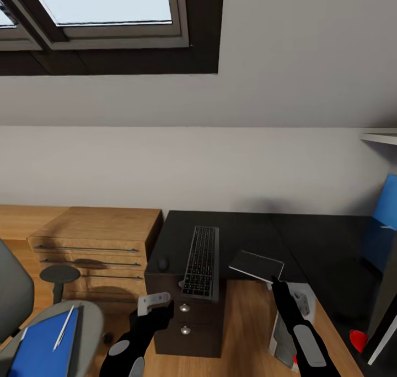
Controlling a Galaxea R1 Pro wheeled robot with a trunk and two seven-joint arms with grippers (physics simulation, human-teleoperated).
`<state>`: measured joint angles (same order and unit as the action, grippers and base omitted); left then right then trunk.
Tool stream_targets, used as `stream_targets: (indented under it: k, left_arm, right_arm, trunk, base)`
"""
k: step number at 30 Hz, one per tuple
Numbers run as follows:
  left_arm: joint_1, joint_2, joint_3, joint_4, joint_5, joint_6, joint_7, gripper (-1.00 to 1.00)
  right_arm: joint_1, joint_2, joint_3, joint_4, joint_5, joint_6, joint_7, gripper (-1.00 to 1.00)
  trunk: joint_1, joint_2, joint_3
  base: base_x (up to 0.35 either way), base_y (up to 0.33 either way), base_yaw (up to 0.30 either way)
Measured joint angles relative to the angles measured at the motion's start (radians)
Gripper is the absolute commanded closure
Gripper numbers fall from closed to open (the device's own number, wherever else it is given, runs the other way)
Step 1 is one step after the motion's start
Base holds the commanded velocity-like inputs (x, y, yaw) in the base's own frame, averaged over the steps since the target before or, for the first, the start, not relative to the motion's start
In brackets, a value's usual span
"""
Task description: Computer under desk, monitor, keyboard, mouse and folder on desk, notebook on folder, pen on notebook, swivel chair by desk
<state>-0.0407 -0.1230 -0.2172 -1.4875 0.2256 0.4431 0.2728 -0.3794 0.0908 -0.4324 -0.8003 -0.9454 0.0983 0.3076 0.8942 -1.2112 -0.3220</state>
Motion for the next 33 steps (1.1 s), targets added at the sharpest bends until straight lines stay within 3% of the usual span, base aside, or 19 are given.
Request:
stream_targets:
  k: [19,33]
  left_arm:
    - [0.000,-0.001,0.001,-0.038,0.002,0.002,0.001,-1.00]
    - [0.000,-0.002,0.004,-0.050,0.005,0.002,0.015,-1.00]
  right_arm:
    - [0.000,0.000,-0.001,0.000,-0.001,0.000,-0.003,1.00]
    - [0.000,-0.001,-0.001,0.000,0.000,0.000,-0.003,1.00]
  trunk:
    - [0.000,0.000,0.000]
    - [0.054,-0.098,-0.044]
  base:
    - [0.107,0.000,0.000]
    - [0.002,0.000,0.000]
